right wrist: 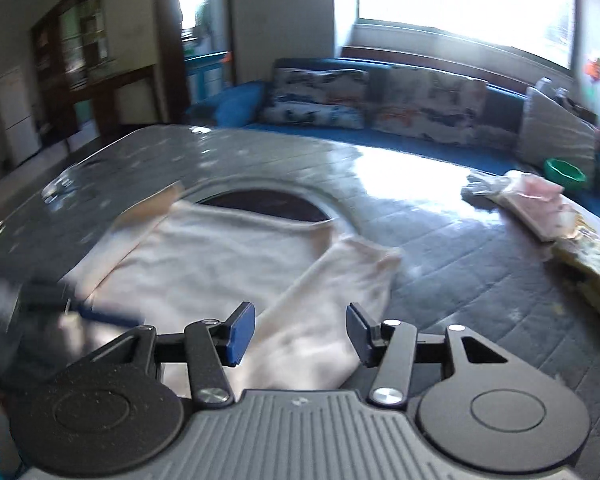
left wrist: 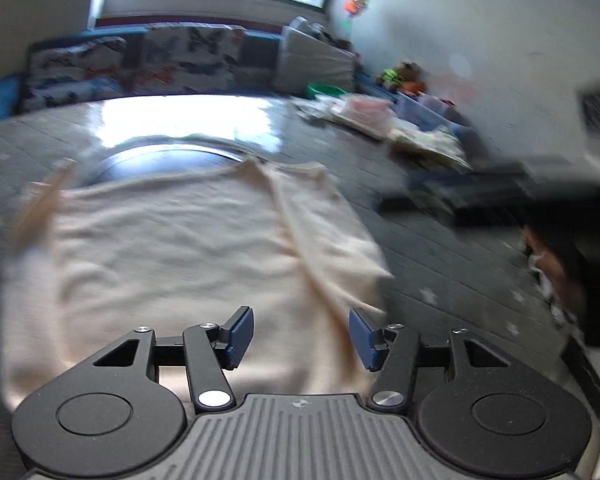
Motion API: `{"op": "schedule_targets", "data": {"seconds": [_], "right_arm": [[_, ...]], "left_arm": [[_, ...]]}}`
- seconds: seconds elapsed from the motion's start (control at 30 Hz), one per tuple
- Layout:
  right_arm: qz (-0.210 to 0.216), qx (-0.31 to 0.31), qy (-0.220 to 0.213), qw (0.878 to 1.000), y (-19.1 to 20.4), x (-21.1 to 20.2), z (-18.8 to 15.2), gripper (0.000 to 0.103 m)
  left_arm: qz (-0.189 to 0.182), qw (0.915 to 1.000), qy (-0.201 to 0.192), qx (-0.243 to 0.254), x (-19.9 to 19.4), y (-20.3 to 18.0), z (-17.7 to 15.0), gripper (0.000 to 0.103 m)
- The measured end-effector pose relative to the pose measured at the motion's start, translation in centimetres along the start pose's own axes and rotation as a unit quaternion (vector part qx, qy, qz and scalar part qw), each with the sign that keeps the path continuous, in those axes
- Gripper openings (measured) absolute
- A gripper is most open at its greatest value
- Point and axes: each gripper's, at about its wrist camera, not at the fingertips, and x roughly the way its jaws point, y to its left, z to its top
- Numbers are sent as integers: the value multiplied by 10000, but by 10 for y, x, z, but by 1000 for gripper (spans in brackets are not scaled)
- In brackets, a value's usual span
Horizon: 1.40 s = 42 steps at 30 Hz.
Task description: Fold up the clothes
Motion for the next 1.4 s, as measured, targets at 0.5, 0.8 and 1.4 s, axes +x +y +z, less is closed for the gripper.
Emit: {"op": "schedule_targets", "data": {"seconds": [0.5,0.8,1.4], "right_arm": [[-207,618,658,9957,-29,122,52,45],[-420,504,1051,9923,-23,162,47,23],[-698,615,468,9946,-49,112,45,5]], "left_arm": [[-239,9983,341,-408,43,-10,1,27],[-200,9986,306,-377,43,-14,0,27],[56,9995,303,-67,44,-25,1,22]]}}
